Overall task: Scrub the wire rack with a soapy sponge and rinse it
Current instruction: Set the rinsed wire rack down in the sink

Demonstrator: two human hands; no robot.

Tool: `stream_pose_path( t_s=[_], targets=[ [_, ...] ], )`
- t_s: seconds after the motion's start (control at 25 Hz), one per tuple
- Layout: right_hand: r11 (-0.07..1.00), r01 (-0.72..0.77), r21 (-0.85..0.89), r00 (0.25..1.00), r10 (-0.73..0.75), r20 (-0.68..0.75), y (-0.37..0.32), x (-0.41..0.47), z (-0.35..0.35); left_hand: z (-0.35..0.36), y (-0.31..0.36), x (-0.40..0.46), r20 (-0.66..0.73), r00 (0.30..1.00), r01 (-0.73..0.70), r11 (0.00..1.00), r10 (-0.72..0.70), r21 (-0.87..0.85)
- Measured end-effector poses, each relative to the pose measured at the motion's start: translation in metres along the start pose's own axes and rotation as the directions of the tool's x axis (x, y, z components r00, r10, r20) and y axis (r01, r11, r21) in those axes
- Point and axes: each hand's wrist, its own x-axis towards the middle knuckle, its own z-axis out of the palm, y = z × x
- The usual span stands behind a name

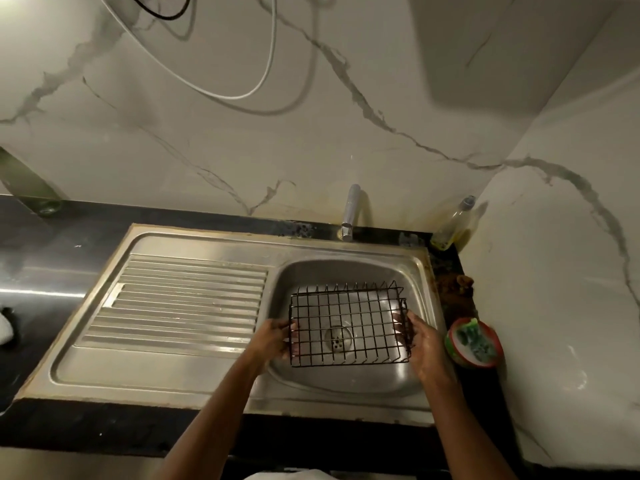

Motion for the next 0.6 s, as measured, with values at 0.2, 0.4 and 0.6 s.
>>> stream_pose_path(
  t_s=[0.2, 0.4, 0.6],
  targets=[
    [0.988, -0.087, -0.127, 0.995, 0.079, -0.066, 0.010, 0.025, 0.012, 0.000, 0.006, -0.006, -0.173, 0.983, -0.042, 0.996, 0.055, 0.081],
    [0.957, 0.071, -0.282, 0.992, -0.038, 0.122, -0.017, 0.041, 0.074, -0.032, 0.001, -0.013, -0.409, 0.903, -0.016, 0.961, 0.133, 0.275],
    [0.882, 0.176, -0.437, 0.947, -0.030, 0.319, -0.026, 0.058, 0.155, -0.064, -0.004, -0.031, -0.535, 0.837, -0.021, 0.985, 0.112, 0.173]
  ],
)
